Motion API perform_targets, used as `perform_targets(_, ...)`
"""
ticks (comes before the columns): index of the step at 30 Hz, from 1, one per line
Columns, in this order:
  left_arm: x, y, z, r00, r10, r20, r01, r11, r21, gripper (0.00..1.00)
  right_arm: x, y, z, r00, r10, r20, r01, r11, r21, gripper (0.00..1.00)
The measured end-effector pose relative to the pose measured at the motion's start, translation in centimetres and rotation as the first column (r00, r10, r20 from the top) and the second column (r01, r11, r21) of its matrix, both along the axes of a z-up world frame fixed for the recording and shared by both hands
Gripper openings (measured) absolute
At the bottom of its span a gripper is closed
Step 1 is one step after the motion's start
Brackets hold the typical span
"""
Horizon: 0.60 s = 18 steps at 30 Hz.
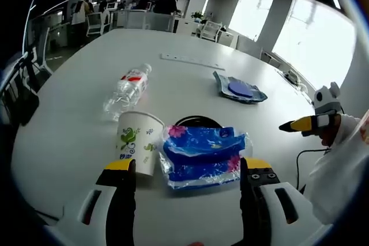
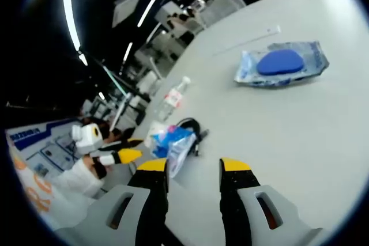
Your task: Arrange the tabletop items into an orderly group along one side of the table until the central work area is clear of visible clutter.
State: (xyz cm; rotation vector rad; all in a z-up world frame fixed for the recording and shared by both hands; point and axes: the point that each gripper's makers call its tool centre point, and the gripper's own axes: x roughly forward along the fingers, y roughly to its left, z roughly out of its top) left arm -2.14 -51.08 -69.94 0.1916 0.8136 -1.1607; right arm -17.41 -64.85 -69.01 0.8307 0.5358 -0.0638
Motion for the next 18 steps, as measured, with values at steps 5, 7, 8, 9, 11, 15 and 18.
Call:
perform_targets(5, 0.1, 0.0, -0.1, 1.0, 0.003, -0.012, -0.003, 1.0, 0.0, 0.75, 0.1, 0.0, 0.0, 1.0, -0.005, 0.003, 0.005, 1.0, 0.001, 0.32)
perform_targets(7, 0.2, 0.0, -0.1, 1.0, 0.001, -0.007, -0.001, 1.0, 0.004, 0.75, 0.1, 0.0, -0.1, 1.0, -0.003, 0.0, 0.003, 1.0, 0.001, 0.32)
perform_targets(8, 0.2, 0.0, -0.1, 1.0, 0.0, -0.005, 0.0, 1.0, 0.004, 0.74, 0.1, 0.1, -0.1, 1.0, -0.001, -0.003, 0.001, 1.0, 0.002, 0.32)
perform_targets(9, 0.3, 0.0, 0.0, 1.0, -0.001, -0.004, 0.001, 1.0, 0.004, 0.74, 0.1, 0.1, -0.2, 1.0, 0.0, -0.004, 0.0, 1.0, 0.003, 0.32)
perform_targets(11, 0.5, -0.1, 0.2, 1.0, -0.001, 0.001, 0.001, 1.0, -0.001, 0.75, 0.0, 0.2, -0.3, 1.0, 0.002, -0.008, -0.002, 1.0, 0.006, 0.32)
perform_targets(15, 2.3, -0.3, 0.8, 1.0, 0.014, 0.017, -0.014, 1.0, -0.006, 0.74, -0.4, -0.1, -0.5, 1.0, -0.005, -0.015, 0.006, 1.0, 0.012, 0.32)
perform_targets(18, 3.6, -0.7, 0.9, 0.999, 0.015, 0.033, -0.015, 1.0, -0.002, 0.74, -0.7, -0.5, -0.6, 1.0, -0.024, -0.017, 0.024, 1.0, 0.018, 0.32)
